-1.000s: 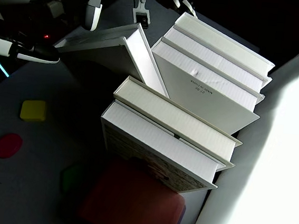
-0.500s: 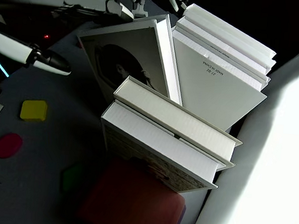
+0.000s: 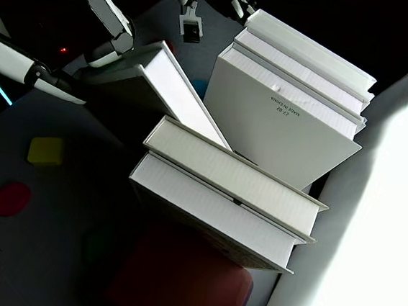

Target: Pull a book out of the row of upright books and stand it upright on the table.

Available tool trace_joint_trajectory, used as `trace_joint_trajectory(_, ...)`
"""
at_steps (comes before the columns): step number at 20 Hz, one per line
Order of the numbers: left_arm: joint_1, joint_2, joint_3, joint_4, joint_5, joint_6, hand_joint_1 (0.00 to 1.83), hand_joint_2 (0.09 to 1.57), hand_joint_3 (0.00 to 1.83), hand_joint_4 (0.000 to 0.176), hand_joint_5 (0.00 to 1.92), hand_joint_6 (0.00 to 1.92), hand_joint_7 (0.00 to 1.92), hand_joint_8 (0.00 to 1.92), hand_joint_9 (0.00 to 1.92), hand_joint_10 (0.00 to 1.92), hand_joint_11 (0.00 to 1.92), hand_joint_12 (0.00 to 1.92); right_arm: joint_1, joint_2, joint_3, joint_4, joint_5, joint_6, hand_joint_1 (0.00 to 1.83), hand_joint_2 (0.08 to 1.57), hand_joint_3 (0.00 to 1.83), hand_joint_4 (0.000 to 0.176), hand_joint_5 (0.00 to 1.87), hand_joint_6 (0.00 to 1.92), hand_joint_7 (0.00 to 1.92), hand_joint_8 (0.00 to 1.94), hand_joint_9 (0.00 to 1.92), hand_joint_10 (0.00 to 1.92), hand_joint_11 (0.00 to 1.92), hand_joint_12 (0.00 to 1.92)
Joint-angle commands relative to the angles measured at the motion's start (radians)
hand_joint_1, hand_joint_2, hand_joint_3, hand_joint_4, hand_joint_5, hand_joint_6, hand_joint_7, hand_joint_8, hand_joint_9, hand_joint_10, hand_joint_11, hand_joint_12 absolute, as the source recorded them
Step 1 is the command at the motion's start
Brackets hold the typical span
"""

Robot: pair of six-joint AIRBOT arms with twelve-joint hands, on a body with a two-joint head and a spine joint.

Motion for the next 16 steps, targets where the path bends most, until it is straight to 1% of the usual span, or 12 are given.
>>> trace_joint_trajectory(1,-0.008,-0.002,0.002,-0.016,-0.129,-0.011,0.25,1.37,0.0,0.087,0.23,0.0,0.02,0.0,0.0,0.0,0.0,0.0,0.013,-0.001,-0.003,0.037,-0.005,0.001,1.13,1.31,0.02,0.0,0.78,1.38,0.43,1.75,0.27,1.92,0.37,1.92)
trace_joint_trajectory(2,-0.008,-0.002,0.002,-0.016,-0.129,-0.012,0.25,1.37,0.0,0.087,0.23,0.0,0.02,0.0,0.0,0.0,0.0,0.0,0.017,-0.001,-0.006,0.046,0.007,-0.003,1.13,1.31,0.02,0.0,0.78,1.38,0.43,1.75,0.27,1.92,0.37,1.92)
trace_joint_trajectory(3,-0.008,-0.002,0.002,-0.016,-0.13,-0.012,0.25,1.37,0.0,0.089,0.23,0.0,0.02,0.0,0.0,0.0,0.0,0.0,0.019,0.001,-0.008,0.059,0.024,-0.007,1.13,1.32,0.02,0.0,0.76,1.44,0.45,1.72,0.28,1.92,0.4,1.92)
trace_joint_trajectory(4,-0.008,-0.002,0.002,-0.016,-0.13,-0.012,0.28,1.37,0.0,0.074,0.23,0.0,0.02,0.0,0.0,0.0,0.0,0.0,0.024,0.007,-0.013,0.07,0.041,-0.009,1.1,1.36,0.01,0.0,0.7,1.55,0.42,1.74,0.15,1.88,0.13,1.92)
trace_joint_trajectory(5,-0.008,-0.003,0.002,-0.016,-0.13,-0.012,0.27,1.37,0.0,0.08,0.22,0.0,0.01,0.0,0.0,0.0,0.0,0.0,0.03,0.018,-0.023,0.075,0.06,-0.009,1.1,1.35,0.0,0.0,0.7,1.51,0.45,1.75,0.18,1.91,0.12,1.92)
trace_joint_trajectory(6,-0.008,-0.003,0.002,-0.016,-0.13,-0.012,0.27,1.37,0.0,0.08,0.22,0.0,0.01,0.0,0.0,0.0,0.0,0.0,0.034,0.027,-0.03,0.081,0.073,-0.009,1.1,1.35,0.0,0.0,0.7,1.51,0.45,1.75,0.18,1.91,0.12,1.92)
trace_joint_trajectory(7,-0.008,-0.003,0.002,-0.016,-0.13,-0.012,0.28,1.37,0.0,0.079,0.23,0.0,0.01,0.0,0.0,0.0,0.0,0.0,0.042,0.04,-0.04,0.089,0.093,-0.009,1.11,1.34,0.0,0.0,0.71,1.5,0.46,1.71,0.21,1.83,0.12,1.92)
trace_joint_trajectory(8,-0.008,-0.004,0.002,-0.016,-0.13,-0.012,0.31,1.38,0.0,0.076,0.24,0.01,0.02,0.0,0.0,0.0,0.0,0.0,0.05,0.054,-0.049,0.099,0.113,-0.009,1.07,1.37,0.01,0.0,0.65,1.61,0.43,1.73,0.18,1.78,0.04,1.92)
trace_joint_trajectory(9,-0.008,-0.005,0.002,-0.016,-0.13,-0.012,0.32,1.38,0.0,0.075,0.24,0.01,0.02,0.0,0.0,0.0,0.0,0.0,0.054,0.065,-0.054,0.113,0.129,-0.009,1.06,1.38,0.01,0.0,0.63,1.64,0.43,1.73,0.18,1.77,0.02,1.92)
trace_joint_trajectory(12,-0.008,-0.006,0.003,-0.018,-0.13,-0.012,0.35,1.37,0.0,0.072,0.24,0.0,0.02,0.0,0.0,0.0,0.0,0.0,0.058,0.096,-0.059,0.173,0.196,-0.009,1.06,1.39,0.01,0.0,0.62,1.65,0.42,1.74,0.18,1.76,0.01,1.92)
trace_joint_trajectory(15,-0.008,-0.007,0.003,-0.018,-0.131,-0.012,0.35,1.37,0.0,0.071,0.24,0.0,0.02,0.0,0.0,0.0,0.0,0.0,0.058,0.121,-0.067,0.214,0.229,-0.009,1.06,1.39,0.01,0.0,0.62,1.65,0.42,1.74,0.18,1.76,0.01,1.92)
trace_joint_trajectory(16,-0.008,-0.007,0.003,-0.018,-0.131,-0.012,0.33,1.37,0.0,0.064,0.24,0.0,0.02,0.0,0.0,0.0,0.0,0.0,0.058,0.126,-0.068,0.225,0.236,-0.009,1.06,1.39,0.0,0.0,0.62,1.65,0.42,1.74,0.18,1.76,0.01,1.92)
